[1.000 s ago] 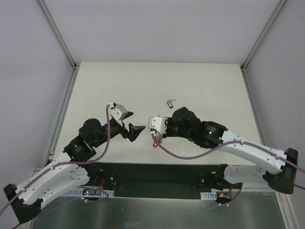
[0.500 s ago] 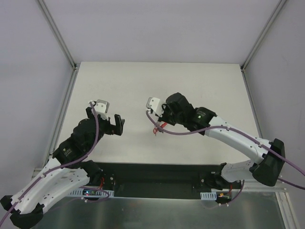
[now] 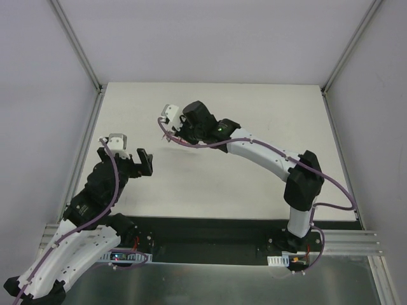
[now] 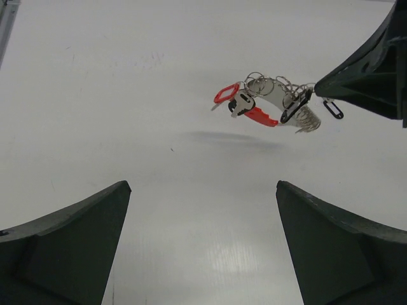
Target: Put the keys on the keyring
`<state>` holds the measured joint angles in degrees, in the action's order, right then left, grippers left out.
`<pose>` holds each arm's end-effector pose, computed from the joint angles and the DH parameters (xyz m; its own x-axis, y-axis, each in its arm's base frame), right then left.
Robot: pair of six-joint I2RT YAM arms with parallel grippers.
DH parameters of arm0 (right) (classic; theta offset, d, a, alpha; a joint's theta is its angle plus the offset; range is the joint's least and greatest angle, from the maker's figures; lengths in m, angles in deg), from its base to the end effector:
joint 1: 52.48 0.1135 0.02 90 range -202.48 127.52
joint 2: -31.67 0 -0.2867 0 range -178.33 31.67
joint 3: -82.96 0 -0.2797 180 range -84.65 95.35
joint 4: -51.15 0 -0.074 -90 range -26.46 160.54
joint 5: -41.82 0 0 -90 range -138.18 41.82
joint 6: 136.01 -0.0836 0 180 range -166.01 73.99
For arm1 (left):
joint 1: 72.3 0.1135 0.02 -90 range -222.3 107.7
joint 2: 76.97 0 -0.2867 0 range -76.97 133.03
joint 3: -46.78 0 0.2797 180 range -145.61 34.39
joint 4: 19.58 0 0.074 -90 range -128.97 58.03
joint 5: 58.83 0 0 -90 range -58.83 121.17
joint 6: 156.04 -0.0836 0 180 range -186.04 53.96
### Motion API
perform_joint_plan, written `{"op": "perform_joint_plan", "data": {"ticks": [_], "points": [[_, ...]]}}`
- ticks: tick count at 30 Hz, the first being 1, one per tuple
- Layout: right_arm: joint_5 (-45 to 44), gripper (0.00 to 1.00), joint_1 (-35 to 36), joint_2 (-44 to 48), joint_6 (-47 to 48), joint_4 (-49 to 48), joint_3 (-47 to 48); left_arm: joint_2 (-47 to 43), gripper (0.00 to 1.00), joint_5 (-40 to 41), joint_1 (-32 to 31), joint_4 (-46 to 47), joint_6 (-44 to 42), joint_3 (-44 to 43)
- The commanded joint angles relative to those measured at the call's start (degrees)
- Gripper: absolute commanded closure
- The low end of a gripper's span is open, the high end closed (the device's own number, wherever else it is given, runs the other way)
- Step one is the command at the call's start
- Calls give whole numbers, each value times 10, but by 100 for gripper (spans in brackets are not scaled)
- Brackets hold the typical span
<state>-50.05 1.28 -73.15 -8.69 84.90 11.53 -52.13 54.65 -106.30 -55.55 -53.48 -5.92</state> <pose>0.3030 0.4088 0.3302 0.2435 -0.6927 -0.6788 -0.8070 0.2435 -0.5380 0.1482 -0.0598 0.3434 -0.1546 -0.1363 -0.9785 0.1560 0.9746 -0.1604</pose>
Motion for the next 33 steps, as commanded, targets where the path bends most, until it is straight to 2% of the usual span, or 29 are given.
{"op": "perform_joint_plan", "data": {"ticks": [1,5,8,9,11,12,13,14,17,19,23,26,27,33], "points": [[-2,98,-4,-24,-43,-32,-10,-17,1,23,10,-9,5,1],[-2,96,-10,-7,-104,-33,-120,-26,1,25,11,-9,5,1],[-3,89,-11,30,-138,-45,-206,-25,1,18,19,-9,6,0],[-3,79,-11,40,-159,-47,-223,-23,1,12,25,-9,8,0],[-7,66,-9,69,-175,-48,-250,-18,1,-4,35,-9,10,-2],[-11,53,-10,78,-185,-48,-254,-17,1,-8,39,-9,12,-2],[-26,47,-11,94,-189,-48,-254,-16,1,-12,50,-8,12,-3],[-34,34,-11,101,-190,-45,-252,-15,1,-20,53,-8,13,-4],[-52,16,-22,119,-198,-31,-230,-9,1,-29,65,-8,12,-6],[-62,10,-43,129,-212,-30,-225,-8,1,-32,68,-9,10,-6],[-86,0,-92,173,-249,-38,-247,-12,1,-31,68,-9,2,-8],[-101,0,-145,230,-278,-51,-290,-19,1,-25,69,-8,0,-8],[-103,4,-159,267,-284,-54,-315,-22,1,-23,70,-9,1,-9],[-175,4,-259,405,-305,-47,-381,-42,1,-12,72,-9,4,-9]]}}
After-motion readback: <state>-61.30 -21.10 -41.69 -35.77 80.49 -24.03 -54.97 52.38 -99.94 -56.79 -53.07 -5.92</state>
